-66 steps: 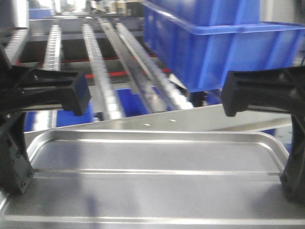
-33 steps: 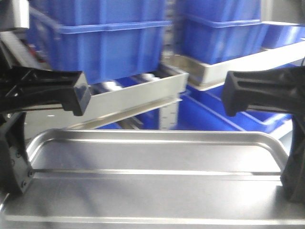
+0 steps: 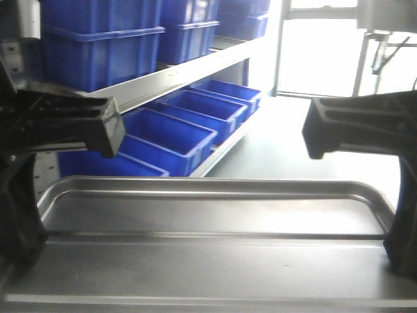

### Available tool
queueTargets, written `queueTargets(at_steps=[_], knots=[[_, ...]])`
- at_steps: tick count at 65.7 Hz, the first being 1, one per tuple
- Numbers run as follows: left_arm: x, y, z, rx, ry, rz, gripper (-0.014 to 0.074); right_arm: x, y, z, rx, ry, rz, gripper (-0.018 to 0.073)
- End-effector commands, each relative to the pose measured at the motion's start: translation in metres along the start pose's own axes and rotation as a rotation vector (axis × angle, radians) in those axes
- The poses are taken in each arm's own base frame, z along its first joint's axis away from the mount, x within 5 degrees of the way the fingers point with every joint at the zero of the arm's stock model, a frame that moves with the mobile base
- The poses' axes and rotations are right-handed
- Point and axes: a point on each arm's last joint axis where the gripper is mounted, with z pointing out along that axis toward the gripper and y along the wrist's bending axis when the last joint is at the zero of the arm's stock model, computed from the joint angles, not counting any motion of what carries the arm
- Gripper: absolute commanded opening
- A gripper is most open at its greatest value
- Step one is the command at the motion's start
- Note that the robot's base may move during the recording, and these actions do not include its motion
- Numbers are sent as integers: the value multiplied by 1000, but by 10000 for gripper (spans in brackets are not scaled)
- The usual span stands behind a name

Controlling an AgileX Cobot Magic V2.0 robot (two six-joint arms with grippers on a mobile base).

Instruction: Grab silver tray and stack on right shelf

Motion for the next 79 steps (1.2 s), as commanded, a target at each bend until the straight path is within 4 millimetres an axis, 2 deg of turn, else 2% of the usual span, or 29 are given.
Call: queueTargets(at_steps=[1, 41, 79], knots=[[-3, -1, -12, 20, -31, 15, -100, -8, 1, -9, -18, -57, -24, 73], [-2, 0, -12, 13, -27, 15, -100, -8, 1, -9, -19, -57, -24, 73], [4, 9, -12, -93, 40, 14, -100, -8, 1, -9, -19, -57, -24, 73]])
